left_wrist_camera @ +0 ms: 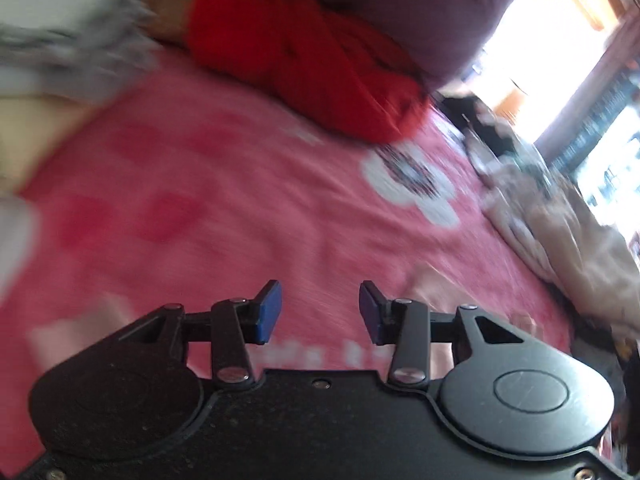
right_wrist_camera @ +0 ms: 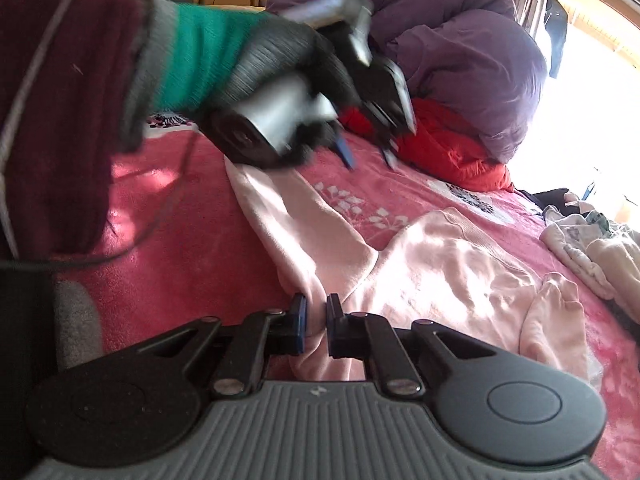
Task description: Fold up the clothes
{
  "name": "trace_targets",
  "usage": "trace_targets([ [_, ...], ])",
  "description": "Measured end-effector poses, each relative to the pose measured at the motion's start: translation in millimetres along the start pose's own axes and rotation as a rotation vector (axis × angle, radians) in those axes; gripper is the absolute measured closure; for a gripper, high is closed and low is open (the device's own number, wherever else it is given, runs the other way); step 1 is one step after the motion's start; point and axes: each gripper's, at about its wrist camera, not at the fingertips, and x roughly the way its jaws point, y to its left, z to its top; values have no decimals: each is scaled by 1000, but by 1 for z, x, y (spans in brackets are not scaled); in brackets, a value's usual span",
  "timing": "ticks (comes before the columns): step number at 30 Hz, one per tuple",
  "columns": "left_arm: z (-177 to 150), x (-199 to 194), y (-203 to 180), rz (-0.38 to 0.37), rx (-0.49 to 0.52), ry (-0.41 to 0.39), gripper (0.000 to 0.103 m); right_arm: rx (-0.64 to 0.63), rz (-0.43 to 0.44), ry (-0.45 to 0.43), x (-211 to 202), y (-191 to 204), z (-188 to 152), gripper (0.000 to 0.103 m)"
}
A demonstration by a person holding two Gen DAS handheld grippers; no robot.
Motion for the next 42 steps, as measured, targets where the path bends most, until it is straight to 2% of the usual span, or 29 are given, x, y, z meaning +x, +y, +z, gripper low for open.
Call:
trace_targets([
  [3, 4, -41, 45, 97, -83, -65, 59, 16, 5, 0, 4, 1, 0, 92],
  [6, -9, -68, 81, 139, -155, -61, 55, 32, 6, 0, 7, 1, 0, 92],
  [10, -33, -60, 108, 99, -273, 24, 54, 49, -2, 6, 7, 4, -1, 92],
  [14, -40, -58, 105, 56, -302, -3, 54, 48, -10, 20, 7, 5, 1, 91],
  [15, -40, -56, 103, 38, -303, -5, 56, 48, -12, 25, 7, 5, 2, 91],
  [16, -39, -54, 102, 21, -302, -7, 64, 44, -12, 30, 7, 5, 2, 91],
  [17, -38, -52, 99, 10, -297, -11, 91, 43, -9, 35, 6, 6, 3, 88],
  [18, -37, -50, 96, -2, -290, -16, 98, 47, 4, 37, 3, 5, 3, 87],
  [21, -33, -53, 72, -58, -218, -40, 100, 38, 22, 15, -12, 3, 5, 76],
  [22, -32, -55, 62, -78, -190, -44, 100, 39, 23, 5, -17, 2, 5, 66],
  [23, -31, -57, 52, -98, -161, -47, 101, 41, 24, -4, -22, 0, 6, 61],
  [25, -30, -57, 30, -136, -110, -52, 101, 75, 30, -18, -29, -8, 6, 61],
  [27, -34, -59, 3, -168, -48, -61, 101, 188, 56, -33, -36, -27, 5, 60],
  [28, -38, -57, -11, -184, -21, -59, 101, 285, 70, -39, -38, -43, 2, 60],
  [32, -60, -43, -70, -260, 97, -22, 101, 803, 122, -87, -50, -128, -39, 59],
  [36, -90, -35, -125, -369, 194, 13, 101, 1179, 203, -190, -63, -194, -86, 57],
  [39, -113, -31, -163, -431, 264, 14, 101, 1372, 227, -281, -70, -220, -111, 51],
  [42, -137, -26, -194, -455, 324, 14, 101, 1442, 193, -313, -76, -238, -127, 50],
])
